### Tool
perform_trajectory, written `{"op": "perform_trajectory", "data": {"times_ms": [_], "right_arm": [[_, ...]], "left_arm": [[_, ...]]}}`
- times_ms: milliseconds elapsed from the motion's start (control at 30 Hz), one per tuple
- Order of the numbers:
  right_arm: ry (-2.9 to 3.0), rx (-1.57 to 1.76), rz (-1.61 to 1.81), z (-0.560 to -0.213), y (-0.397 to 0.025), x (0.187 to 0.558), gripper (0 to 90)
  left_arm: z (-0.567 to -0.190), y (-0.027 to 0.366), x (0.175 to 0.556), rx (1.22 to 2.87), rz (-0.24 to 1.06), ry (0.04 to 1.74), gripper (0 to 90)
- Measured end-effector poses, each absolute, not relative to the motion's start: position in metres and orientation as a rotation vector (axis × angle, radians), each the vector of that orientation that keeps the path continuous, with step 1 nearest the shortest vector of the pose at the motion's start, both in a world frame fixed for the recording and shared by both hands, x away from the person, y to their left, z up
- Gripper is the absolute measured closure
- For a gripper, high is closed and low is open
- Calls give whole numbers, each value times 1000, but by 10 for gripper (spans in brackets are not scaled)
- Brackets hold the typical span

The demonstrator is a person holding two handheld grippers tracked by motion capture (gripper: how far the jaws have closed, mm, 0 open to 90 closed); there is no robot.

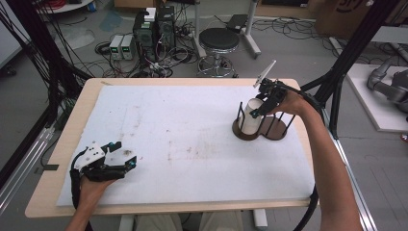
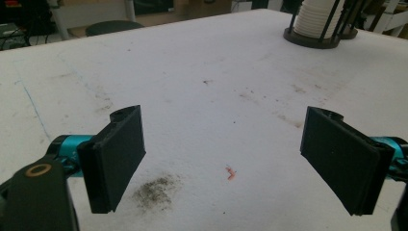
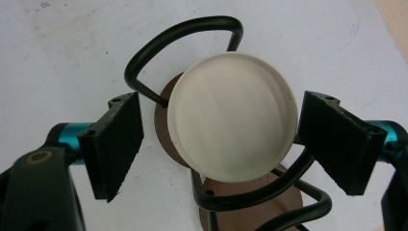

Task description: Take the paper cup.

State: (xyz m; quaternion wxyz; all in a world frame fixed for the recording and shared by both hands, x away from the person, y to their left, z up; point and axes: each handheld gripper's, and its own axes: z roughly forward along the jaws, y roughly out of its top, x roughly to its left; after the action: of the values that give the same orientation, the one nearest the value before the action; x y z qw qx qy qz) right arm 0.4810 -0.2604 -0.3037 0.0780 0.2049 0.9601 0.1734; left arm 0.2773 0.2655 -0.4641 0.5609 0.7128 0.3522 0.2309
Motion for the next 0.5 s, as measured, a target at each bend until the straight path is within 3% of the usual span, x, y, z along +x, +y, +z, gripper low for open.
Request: {"op": "perform_trajectory", "data": {"times_ms": [267,300,500], "right_arm": [[2869,629,500,-305,-260,483,210],[2861,633,506,-304,-261,483,264],[2872,630,495,-304,-262,484,342]], "left_arm": [[-464,266,277,1682,548,826,155],[-464,266,277,1683,548,826,155],[-464,266,277,1682,547,829,155]]}}
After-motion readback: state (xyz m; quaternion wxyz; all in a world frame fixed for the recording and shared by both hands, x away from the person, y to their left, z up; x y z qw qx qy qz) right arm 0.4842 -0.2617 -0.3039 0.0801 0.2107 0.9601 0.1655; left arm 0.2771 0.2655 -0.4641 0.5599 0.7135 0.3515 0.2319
